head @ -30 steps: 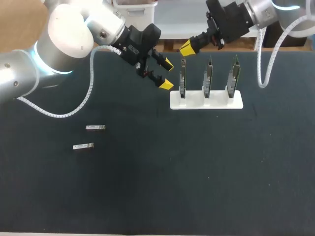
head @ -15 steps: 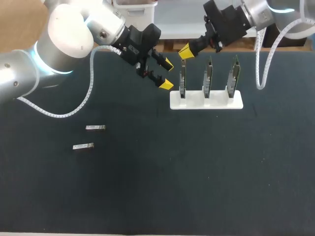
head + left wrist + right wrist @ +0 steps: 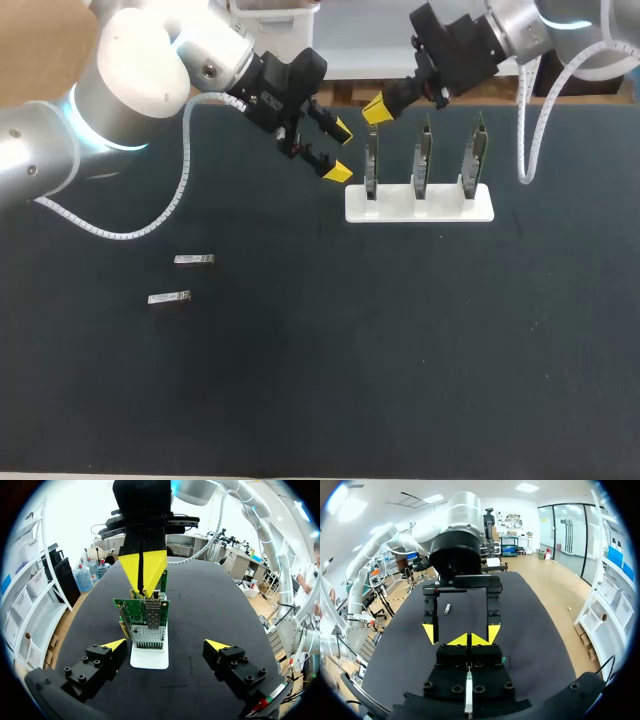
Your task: Pick up the optical module with the left hand, and insert it into the network port with the right hand.
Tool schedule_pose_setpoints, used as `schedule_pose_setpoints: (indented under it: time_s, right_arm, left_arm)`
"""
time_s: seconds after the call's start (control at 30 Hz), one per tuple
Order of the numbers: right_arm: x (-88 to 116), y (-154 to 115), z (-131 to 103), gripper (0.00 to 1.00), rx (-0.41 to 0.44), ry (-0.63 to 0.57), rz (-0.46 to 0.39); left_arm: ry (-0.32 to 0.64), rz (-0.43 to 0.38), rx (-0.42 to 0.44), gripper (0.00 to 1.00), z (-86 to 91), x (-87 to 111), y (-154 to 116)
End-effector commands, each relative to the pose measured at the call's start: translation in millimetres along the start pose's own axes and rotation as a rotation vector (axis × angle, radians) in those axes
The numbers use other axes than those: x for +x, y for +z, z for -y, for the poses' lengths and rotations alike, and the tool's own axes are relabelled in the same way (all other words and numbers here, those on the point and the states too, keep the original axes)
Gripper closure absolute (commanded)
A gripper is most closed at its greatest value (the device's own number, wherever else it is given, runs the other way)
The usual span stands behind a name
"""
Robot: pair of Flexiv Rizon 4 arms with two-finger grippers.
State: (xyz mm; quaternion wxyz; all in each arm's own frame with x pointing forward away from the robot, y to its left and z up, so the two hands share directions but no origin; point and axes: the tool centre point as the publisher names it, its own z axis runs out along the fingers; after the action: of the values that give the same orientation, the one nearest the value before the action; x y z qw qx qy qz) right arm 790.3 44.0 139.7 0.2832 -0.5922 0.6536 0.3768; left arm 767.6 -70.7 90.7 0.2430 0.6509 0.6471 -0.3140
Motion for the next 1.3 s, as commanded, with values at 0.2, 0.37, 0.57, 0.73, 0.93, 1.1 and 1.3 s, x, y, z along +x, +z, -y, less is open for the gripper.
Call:
schedule_pose_setpoints:
  time_s: [0.2,0.37,0.57,0.73,0.93,1.1,1.3]
  right_arm:
    - [10,5,3,1.0,-0.003,0.02,0.003]
    - [15,9,4,1.0,-0.011,0.033,0.004]
    - [18,12,5,1.0,-0.011,0.044,0.0]
    - [20,13,6,1.0,-0.008,0.051,-0.003]
    - [11,6,2,1.0,0.004,0.037,0.023]
    - [-4,-7,-4,1.0,0.017,0.012,0.068]
    - [-20,-27,-10,1.0,0.028,0.004,0.154]
  left_arm:
    - [-0.001,-0.004,0.004,0.0,-1.6,-0.7,0]
    - [-0.001,-0.004,0.004,0.0,-1.6,-0.7,0]
    - [-0.001,-0.004,0.004,0.0,-1.6,-0.7,0]
    - [-0.001,-0.004,0.004,0.0,-1.6,-0.7,0]
    - [-0.001,-0.004,0.004,0.0,-1.6,-0.7,0]
    - [-0.001,-0.004,0.004,0.0,-1.6,-0.7,0]
    - [-0.001,-0.004,0.004,0.0,-1.6,-0.7,0]
